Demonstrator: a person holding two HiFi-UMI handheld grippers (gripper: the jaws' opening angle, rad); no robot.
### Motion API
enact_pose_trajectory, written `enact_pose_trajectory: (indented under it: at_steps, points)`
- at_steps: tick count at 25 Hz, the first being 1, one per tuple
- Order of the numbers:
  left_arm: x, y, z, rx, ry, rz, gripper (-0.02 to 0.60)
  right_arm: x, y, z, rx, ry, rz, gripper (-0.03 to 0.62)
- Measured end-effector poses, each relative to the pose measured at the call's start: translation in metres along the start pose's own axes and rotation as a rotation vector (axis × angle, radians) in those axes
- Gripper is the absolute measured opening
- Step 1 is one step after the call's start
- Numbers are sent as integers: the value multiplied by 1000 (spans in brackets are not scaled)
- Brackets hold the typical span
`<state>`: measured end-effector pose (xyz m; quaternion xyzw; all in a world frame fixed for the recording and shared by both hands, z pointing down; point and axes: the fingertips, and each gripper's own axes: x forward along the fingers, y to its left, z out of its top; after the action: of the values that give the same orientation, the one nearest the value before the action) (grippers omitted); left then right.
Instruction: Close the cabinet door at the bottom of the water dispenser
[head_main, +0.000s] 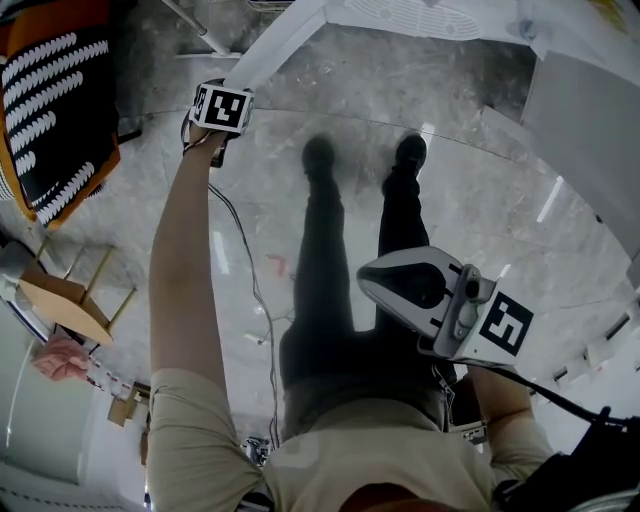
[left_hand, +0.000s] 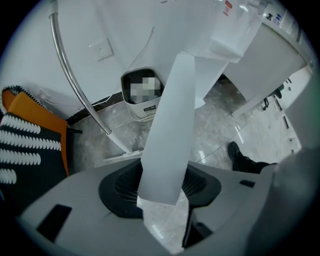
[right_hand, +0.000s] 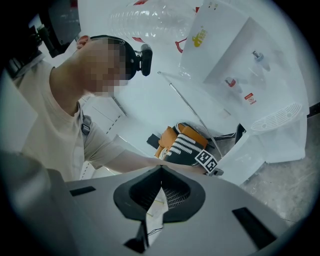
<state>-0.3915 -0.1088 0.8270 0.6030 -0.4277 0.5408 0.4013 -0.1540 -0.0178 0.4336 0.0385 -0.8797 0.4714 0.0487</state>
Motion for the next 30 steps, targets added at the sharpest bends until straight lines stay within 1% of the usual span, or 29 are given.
enact_pose_trajectory:
  at_steps: [2, 6, 12, 16, 21, 27, 30]
  points:
    - [-1, -1, 3, 23, -9, 5, 201, -2, -2, 0, 0, -7, -5, 14]
    - [1, -5, -2, 17, 6, -7, 199, -3, -2, 1, -3, -29, -17, 14]
    - [5, -11, -3, 27, 7, -17, 193, -7, -5, 2, -4, -45, -32, 14]
    - [-3, -10, -3, 36, 0, 20, 192, -13, -7, 0, 1, -46, -38, 14]
    - [4, -20, -6, 6, -5, -11, 190, -17, -7, -2, 10, -55, -44, 14]
    - [2, -27, -6, 2, -15, -15, 189, -21, -9, 0, 12, -74, -53, 14]
    - [5, -29, -9, 5, -7, -14, 189, -24, -10, -1, 15, -79, -54, 14]
